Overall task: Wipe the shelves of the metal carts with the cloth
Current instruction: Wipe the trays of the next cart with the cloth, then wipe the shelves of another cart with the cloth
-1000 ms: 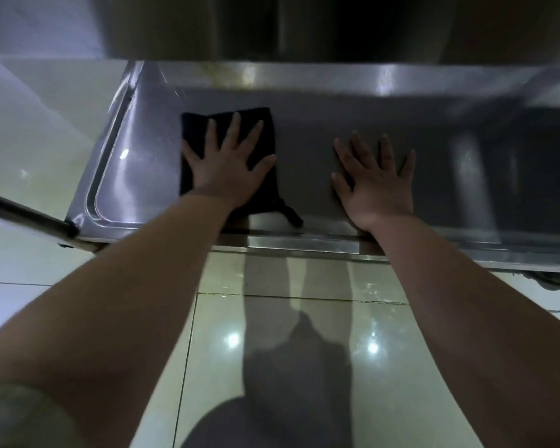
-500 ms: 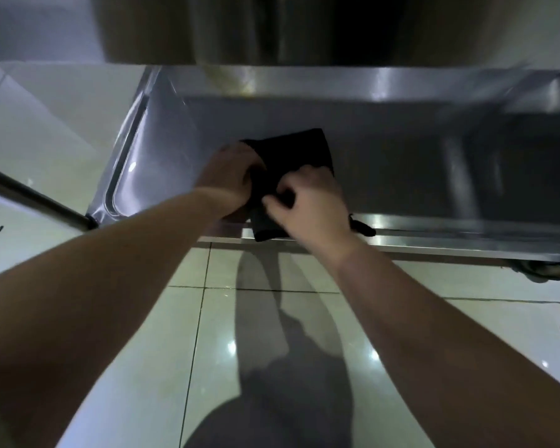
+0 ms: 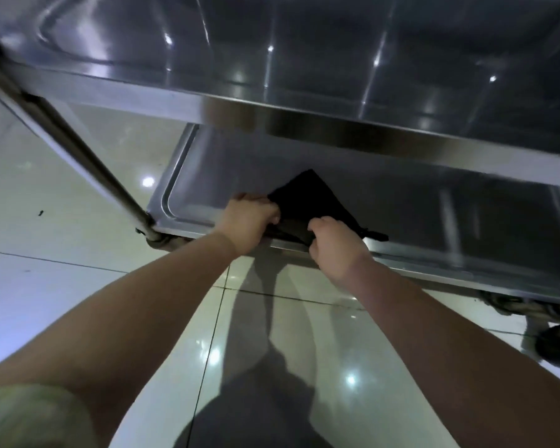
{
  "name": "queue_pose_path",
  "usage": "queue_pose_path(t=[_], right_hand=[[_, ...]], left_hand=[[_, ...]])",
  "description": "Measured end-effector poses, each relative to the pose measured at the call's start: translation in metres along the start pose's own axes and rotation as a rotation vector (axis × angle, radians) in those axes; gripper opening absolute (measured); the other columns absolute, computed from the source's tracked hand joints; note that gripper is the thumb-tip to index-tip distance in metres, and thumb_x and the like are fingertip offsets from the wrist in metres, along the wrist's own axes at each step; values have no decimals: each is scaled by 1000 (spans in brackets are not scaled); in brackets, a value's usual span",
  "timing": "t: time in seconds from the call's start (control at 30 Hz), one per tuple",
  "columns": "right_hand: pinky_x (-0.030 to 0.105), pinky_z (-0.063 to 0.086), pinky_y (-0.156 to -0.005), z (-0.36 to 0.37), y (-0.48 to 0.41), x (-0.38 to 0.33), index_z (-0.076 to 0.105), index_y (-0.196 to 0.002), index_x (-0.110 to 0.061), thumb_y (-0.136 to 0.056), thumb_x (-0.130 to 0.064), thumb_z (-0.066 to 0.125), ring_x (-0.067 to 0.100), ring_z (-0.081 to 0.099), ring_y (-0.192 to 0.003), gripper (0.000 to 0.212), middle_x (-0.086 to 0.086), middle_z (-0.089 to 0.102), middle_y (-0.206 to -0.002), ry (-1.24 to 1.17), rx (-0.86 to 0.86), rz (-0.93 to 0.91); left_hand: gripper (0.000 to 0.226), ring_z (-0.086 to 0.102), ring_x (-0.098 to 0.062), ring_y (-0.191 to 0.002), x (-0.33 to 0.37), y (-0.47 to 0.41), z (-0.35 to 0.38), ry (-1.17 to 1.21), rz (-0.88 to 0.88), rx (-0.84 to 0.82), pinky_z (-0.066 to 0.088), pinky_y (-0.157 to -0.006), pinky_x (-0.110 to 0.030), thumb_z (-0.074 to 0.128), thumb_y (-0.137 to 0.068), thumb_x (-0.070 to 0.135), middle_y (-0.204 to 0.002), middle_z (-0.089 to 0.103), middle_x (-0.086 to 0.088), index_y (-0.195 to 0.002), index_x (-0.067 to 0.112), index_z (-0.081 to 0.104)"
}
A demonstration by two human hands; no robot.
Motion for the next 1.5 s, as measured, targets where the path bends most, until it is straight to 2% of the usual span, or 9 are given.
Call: queue_pose_path(t=[0.23,0.33,0.57,0.7,0.8,0.93,1.1,1.3,1.5], right_hand=[[35,45,-89,-46,15,-31,59,-119,-15,-96,-10,45,23,56,-102,27,4,57,-119,-232,21,61],[30,41,-83,-52,19,-40,60,-112,-12,-94,-4,46,20,54,-97,25,4,56,-111,-269,17,-61],[28,40,-81,-88,30,-93,57,-103,-7,-95,-5,48,21,53,-94,12,6,54,-101,-390,-31,-119],[28,46,-85,-143,47,-170,57,-102,-12,-82,-22,77,15,53,-94,30,1,51,-102,-475,-110,-230],[33,44,-91,-193,64,-238,59,-99,-14,-84,-17,73,19,52,-102,21,-6,48,-100,-342,-192,-427],[29,40,-82,-287,93,-336,55,-92,-22,-89,-19,66,16,50,-95,12,-7,47,-98,-389,-243,-562],[22,27,-69,-462,115,-445,57,-92,-23,-89,-20,66,10,42,-85,9,-7,45,-92,-425,-91,-679],[29,34,-74,-687,141,-518,60,-92,-20,-89,-20,67,18,50,-90,8,-2,49,-93,-345,98,-828],[24,33,-68,-870,151,-593,54,-88,-21,-89,-16,68,15,47,-87,16,-1,50,-95,-309,360,-952]], left_hand=[[58,48,-32,-116,5,30,-24,60,-174,-32,34,-90,-39,67,-86,40,-124,56,-10,-135,18,46],[46,50,-36,-104,17,15,-30,16,-379,85,35,-82,-39,62,-87,33,-116,58,-14,-129,17,51],[22,50,-22,-117,-15,76,-97,-73,-220,-36,19,-106,-39,51,-95,33,-112,60,4,-114,24,59],[20,61,-28,-99,-38,137,-220,-75,-180,-23,36,-89,-36,56,-95,30,-102,65,-3,-110,18,63],[14,64,-29,-79,-52,191,-333,-76,-128,-46,44,-73,-34,67,-90,25,-89,66,-4,-101,15,67],[22,62,-25,-94,-57,252,-487,-195,-228,-164,45,-84,-34,57,-97,22,-105,64,-1,-117,19,62],[26,62,-31,-88,-34,280,-699,-89,-434,67,46,-75,-37,64,-93,33,-96,67,-7,-107,11,67],[27,62,-23,-77,12,270,-921,-195,-467,319,42,-63,-31,66,-88,44,-86,66,1,-97,19,64],[18,57,-27,-98,14,242,-1103,-215,-452,507,45,-88,-40,66,-91,18,-104,64,-7,-109,13,65]])
Point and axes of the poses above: each hand's wrist, its own y-axis away from the middle knuckle, its own z-axis out of the palm, x = y × z, the point moved 1 cm from there along -y, towards the middle knuckle
